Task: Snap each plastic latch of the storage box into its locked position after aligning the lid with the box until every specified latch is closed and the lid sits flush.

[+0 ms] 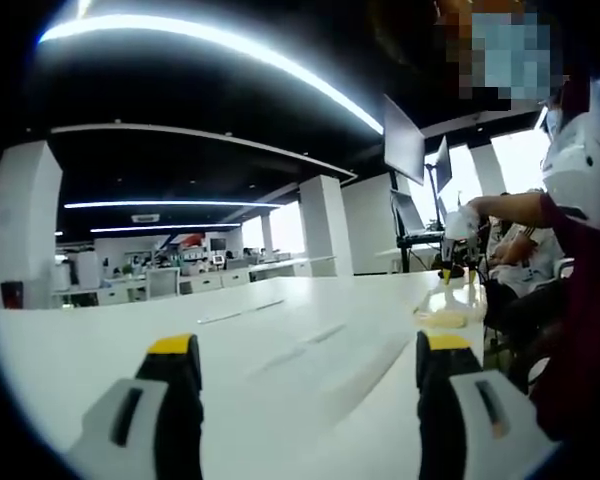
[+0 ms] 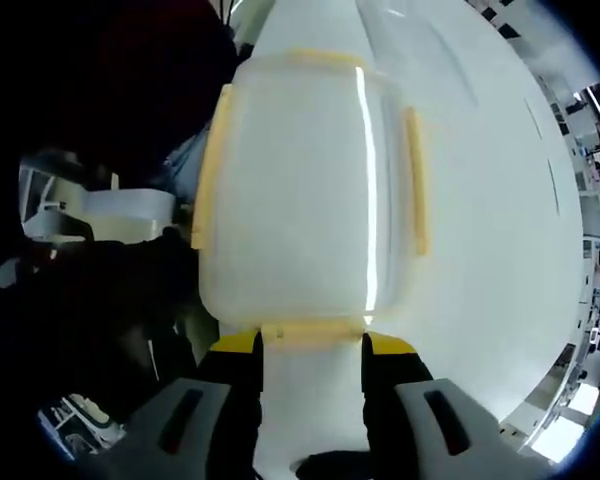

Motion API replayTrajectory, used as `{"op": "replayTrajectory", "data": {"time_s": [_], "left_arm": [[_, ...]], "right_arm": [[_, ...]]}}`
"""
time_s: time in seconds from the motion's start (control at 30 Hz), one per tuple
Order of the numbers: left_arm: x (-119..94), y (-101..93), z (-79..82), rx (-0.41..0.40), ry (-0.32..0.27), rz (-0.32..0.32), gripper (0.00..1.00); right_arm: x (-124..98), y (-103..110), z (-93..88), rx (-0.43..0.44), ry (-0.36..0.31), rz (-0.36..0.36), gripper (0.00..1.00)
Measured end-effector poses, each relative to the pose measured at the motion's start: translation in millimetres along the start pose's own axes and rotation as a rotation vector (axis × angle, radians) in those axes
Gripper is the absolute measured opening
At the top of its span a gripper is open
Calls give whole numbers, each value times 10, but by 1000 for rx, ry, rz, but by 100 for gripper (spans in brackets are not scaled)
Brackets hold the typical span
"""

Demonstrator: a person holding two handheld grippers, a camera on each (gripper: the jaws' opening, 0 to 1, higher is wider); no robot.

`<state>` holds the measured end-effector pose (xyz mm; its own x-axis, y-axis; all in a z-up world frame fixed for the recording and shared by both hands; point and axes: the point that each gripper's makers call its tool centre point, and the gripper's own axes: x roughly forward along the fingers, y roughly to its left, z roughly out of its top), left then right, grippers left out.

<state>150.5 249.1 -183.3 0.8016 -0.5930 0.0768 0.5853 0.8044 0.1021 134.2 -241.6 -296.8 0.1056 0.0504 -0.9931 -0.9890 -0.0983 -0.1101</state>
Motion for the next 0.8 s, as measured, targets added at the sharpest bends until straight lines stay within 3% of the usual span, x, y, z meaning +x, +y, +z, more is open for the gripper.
{"op": "replayTrajectory", "data": {"time_s": [0.8], "left_arm": [[-35,28,-25,-1,2,8,88]], "right_arm": [[5,26,222,-8,-6,4,37]]}}
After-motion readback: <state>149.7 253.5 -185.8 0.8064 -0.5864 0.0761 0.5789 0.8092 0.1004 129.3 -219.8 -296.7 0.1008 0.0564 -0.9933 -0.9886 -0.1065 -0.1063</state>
